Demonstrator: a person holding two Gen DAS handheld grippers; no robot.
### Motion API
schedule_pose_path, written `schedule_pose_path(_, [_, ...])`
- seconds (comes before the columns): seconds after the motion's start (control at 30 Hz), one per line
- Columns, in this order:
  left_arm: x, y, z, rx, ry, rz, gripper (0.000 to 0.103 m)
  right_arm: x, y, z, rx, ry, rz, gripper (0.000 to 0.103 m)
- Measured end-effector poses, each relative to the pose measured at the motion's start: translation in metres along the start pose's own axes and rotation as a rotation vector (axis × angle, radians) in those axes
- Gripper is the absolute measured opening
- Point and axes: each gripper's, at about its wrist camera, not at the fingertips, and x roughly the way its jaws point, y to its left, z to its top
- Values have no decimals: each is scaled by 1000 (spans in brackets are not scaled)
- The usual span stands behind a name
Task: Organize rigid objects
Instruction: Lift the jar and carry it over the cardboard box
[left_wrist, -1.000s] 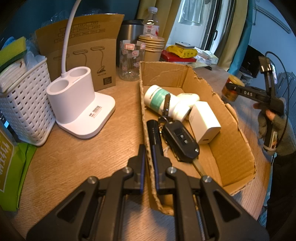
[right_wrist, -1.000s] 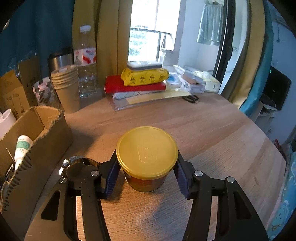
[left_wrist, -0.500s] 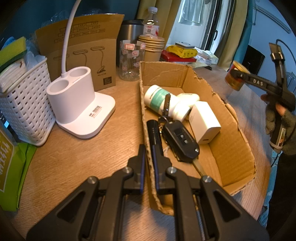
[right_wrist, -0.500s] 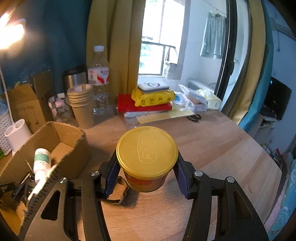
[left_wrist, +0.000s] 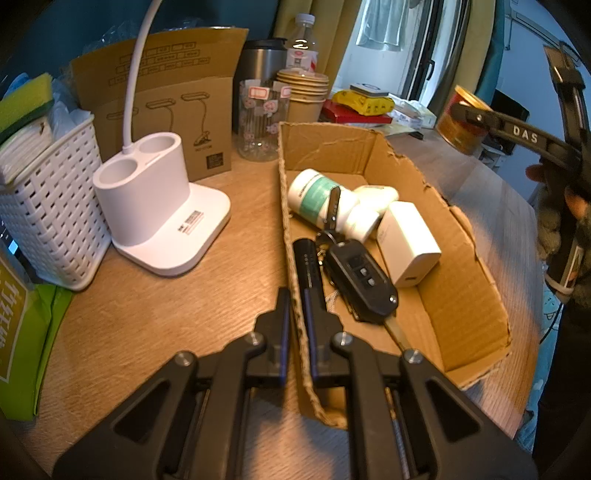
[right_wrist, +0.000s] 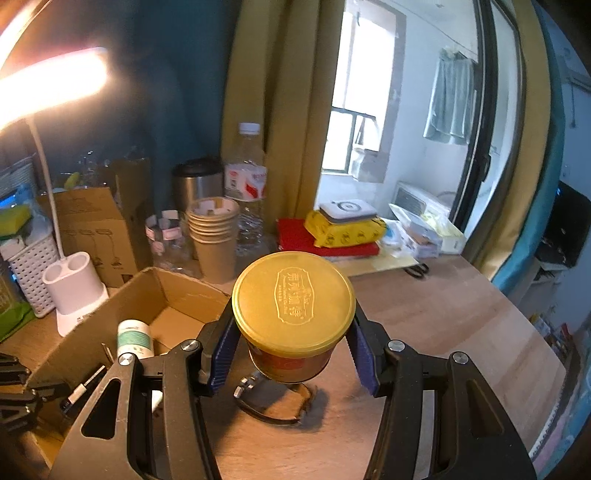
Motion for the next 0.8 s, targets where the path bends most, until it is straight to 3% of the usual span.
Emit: schedule_pose_path(0.8, [0,0,0,0,0,0,9,19,67,24,-94,-6,111,58])
